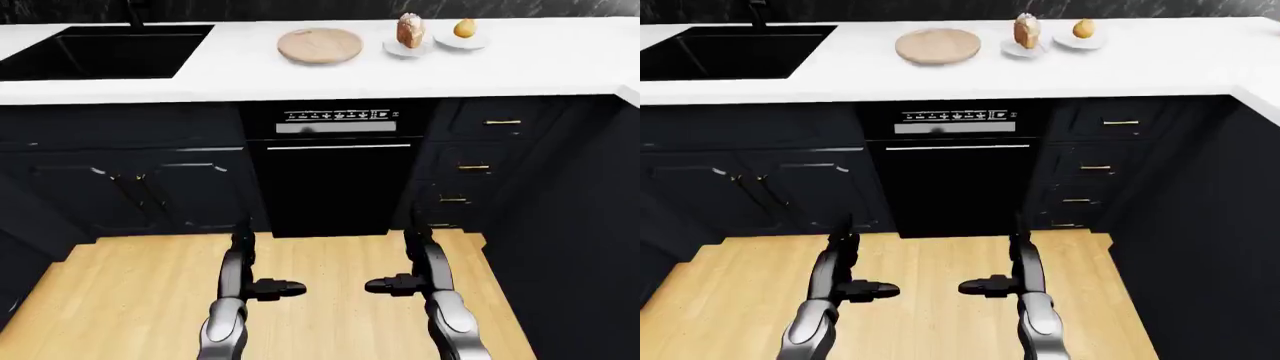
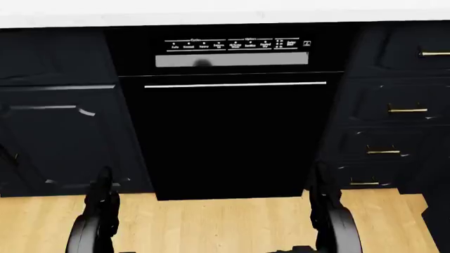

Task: Place all breads on the cutting board.

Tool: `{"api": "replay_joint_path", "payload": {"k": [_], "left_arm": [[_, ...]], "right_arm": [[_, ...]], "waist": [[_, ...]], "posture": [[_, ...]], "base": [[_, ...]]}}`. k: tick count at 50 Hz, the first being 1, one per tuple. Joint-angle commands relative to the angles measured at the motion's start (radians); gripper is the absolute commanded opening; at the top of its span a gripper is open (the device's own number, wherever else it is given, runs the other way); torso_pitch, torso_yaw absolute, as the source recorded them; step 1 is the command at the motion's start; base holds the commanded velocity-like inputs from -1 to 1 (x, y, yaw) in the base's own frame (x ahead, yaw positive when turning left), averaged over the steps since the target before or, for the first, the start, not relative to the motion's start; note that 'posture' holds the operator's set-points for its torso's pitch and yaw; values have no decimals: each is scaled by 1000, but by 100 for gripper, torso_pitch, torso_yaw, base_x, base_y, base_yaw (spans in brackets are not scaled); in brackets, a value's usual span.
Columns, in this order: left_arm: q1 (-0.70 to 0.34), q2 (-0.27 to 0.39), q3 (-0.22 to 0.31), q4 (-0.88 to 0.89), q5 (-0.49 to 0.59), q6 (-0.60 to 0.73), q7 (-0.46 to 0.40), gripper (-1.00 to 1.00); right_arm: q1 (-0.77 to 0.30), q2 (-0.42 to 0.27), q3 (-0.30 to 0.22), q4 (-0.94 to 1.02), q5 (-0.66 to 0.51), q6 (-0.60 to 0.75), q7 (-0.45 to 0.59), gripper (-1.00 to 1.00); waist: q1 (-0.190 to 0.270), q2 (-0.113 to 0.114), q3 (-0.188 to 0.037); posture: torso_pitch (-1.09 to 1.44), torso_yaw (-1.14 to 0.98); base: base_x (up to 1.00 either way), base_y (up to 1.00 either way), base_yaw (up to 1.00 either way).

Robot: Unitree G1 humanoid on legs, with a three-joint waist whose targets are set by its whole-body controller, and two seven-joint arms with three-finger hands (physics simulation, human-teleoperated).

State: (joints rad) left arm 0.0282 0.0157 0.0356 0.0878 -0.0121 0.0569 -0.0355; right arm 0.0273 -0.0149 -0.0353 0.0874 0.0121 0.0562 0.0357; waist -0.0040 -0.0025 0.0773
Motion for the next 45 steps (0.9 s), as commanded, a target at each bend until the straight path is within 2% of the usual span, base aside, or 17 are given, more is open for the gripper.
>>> {"api": "replay_joint_path", "payload": {"k": [1,3,4,5,7,22,23,24,26,28,31,34,35,36,38,43,45], "left_arm": [[-8,4,-19,-86,22,-96,-11,100],[-13,4,-11,-86,20,-94,-11,100],[-9,4,-11,-102,21,-84,-13,100],[-9,5,-7,-117,18,-74,-13,100],[-10,6,-2,-146,14,-50,-17,100],[-165,59,73,-533,11,377,-40,100],[-182,64,76,-556,9,407,-39,100],[-196,69,75,-573,13,426,-39,100],[-227,75,75,-605,15,476,-38,100],[-245,79,81,-621,13,500,-37,100],[-260,84,86,-644,9,533,-34,100],[-274,91,94,-657,2,552,-33,100],[-274,93,97,-660,-1,552,-33,100],[-274,93,103,-669,-7,559,-32,100],[-276,100,117,-691,-19,579,-30,100],[-277,103,117,-712,-34,591,-24,100],[-286,107,121,-719,-38,606,-21,100]], "right_arm": [[-25,-2,8,-94,-18,-51,-12,100],[-30,-3,9,-83,-23,-58,-9,100],[-31,-4,11,-86,-29,-55,-9,100],[-33,-4,12,-86,-33,-54,-10,100],[-37,-3,11,-81,-37,-60,-11,100],[-134,-30,-31,-458,-42,303,-11,100],[-142,-34,-33,-479,-45,323,-11,100],[-151,-37,-34,-494,-47,337,-10,100],[-167,-39,-36,-534,-47,379,-8,100],[-177,-41,-39,-553,-46,396,-4,100],[-191,-43,-40,-579,-45,421,-4,100],[-206,-45,-41,-603,-41,450,-4,100],[-212,-45,-41,-609,-39,463,-3,100],[-218,-46,-42,-612,-37,469,-3,100],[-236,-50,-43,-652,-34,516,-3,100],[-253,-54,-55,-688,-19,553,-10,100],[-265,-59,-60,-698,-13,568,-13,100]], "waist": [[-2,-8,-1],[9,-2,-61],[9,-1,-51],[7,-6,-17],[7,-7,-70],[10,-2,-92],[10,2,-114],[11,11,-88],[11,-3,-33],[14,-21,-16],[27,-33,-24],[33,-78,-42],[30,-50,-25],[35,-59,-25],[25,-46,-47],[4,-12,-56],[-4,21,-65]], "posture": [[0,0],[0,0],[0,0],[0,0],[0,0],[0,0],[0,0],[0,0],[0,0],[0,0],[0,0],[0,0],[0,0],[0,0],[0,0],[0,0],[0,0]], "base": [[0,0,0],[0,0,0],[0,0,0],[0,0,0],[0,0,0],[0,0,0],[15,-10,0],[31,-2,0],[54,0,0],[67,-7,0],[74,-17,0],[74,-19,0],[74,-18,0],[74,-24,0],[74,-26,0],[70,-27,0],[56,-34,0]]}}
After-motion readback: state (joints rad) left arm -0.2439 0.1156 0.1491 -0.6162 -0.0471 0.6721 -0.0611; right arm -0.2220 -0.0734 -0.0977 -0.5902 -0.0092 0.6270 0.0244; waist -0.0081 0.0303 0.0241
